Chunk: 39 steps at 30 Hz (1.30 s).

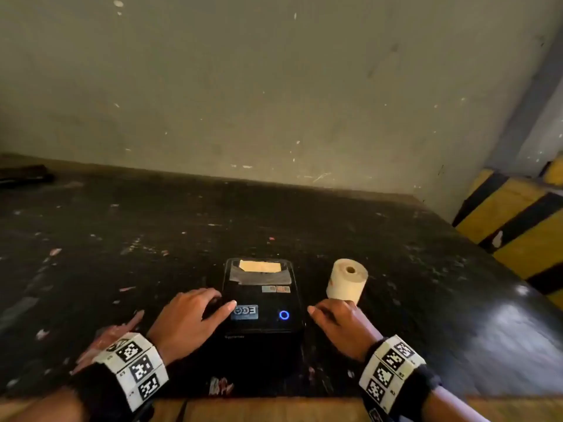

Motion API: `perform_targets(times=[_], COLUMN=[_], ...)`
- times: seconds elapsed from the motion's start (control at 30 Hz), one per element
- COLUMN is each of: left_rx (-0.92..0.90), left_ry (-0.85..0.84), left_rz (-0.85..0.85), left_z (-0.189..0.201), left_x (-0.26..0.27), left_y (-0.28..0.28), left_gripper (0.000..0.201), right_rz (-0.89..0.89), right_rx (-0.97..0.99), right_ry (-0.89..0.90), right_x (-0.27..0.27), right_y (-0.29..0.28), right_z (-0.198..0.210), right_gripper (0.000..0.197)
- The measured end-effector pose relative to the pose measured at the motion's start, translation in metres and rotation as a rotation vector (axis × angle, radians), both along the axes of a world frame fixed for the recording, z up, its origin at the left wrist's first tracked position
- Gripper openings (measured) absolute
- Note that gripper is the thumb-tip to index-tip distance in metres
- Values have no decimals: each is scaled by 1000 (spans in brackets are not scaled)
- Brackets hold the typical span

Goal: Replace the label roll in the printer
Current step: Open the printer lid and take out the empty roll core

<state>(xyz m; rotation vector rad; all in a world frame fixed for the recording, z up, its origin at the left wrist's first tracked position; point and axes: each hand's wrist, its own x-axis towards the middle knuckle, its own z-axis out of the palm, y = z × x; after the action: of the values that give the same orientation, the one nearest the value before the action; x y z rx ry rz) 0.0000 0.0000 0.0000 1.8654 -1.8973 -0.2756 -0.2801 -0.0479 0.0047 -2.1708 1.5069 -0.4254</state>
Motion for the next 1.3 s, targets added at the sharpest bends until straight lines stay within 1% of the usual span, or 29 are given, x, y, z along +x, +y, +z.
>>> perform_targets(times=[0.07, 0.13, 0.2, 0.23, 0.3, 0.43, 0.53, 0.77, 0.97, 1.07, 1.17, 1.3], left_rx=[63, 102, 156, 182, 207, 178, 211, 192, 135, 136, 117, 43], left_ry=[47, 85, 125, 136, 165, 385, 488, 603, 604, 606, 635, 713], left_rz=[50, 49, 46, 49, 55, 35, 70, 111, 141, 131, 104, 62], left_z=[-19, -41, -56, -59, -65, -72, -73, -78, -80, -75, -67, -44], left_x=[1, 1, -1, -3, -5, -6, -8, -11, -11, -11, -10, -9], left_y=[5, 10, 14, 14, 14, 9, 8, 7, 9, 10, 6, -10], left_gripper=[71, 79, 80, 77, 70, 57, 52, 49, 48, 48, 54, 57], right_rz=[-37, -52, -71, -69, -47, 12, 21, -1, -49, -52, -61, -142], right_rx=[-24, -33, -24, -16, 30, 140, 150, 146, 33, 54, 71, -42], right_ry=[46, 59, 22, 8, -5, -61, -145, -203, -207, -202, -196, -300], right_x=[0, 1, 4, 5, 9, 20, 25, 26, 27, 27, 29, 37], right_y=[1, 3, 4, 3, 2, -1, 0, -1, 0, 2, -2, -26], right_z=[-16, -34, -48, -53, -61, -72, -73, -87, -93, -87, -73, -42], right_gripper=[38, 59, 80, 85, 80, 72, 70, 73, 80, 79, 75, 62])
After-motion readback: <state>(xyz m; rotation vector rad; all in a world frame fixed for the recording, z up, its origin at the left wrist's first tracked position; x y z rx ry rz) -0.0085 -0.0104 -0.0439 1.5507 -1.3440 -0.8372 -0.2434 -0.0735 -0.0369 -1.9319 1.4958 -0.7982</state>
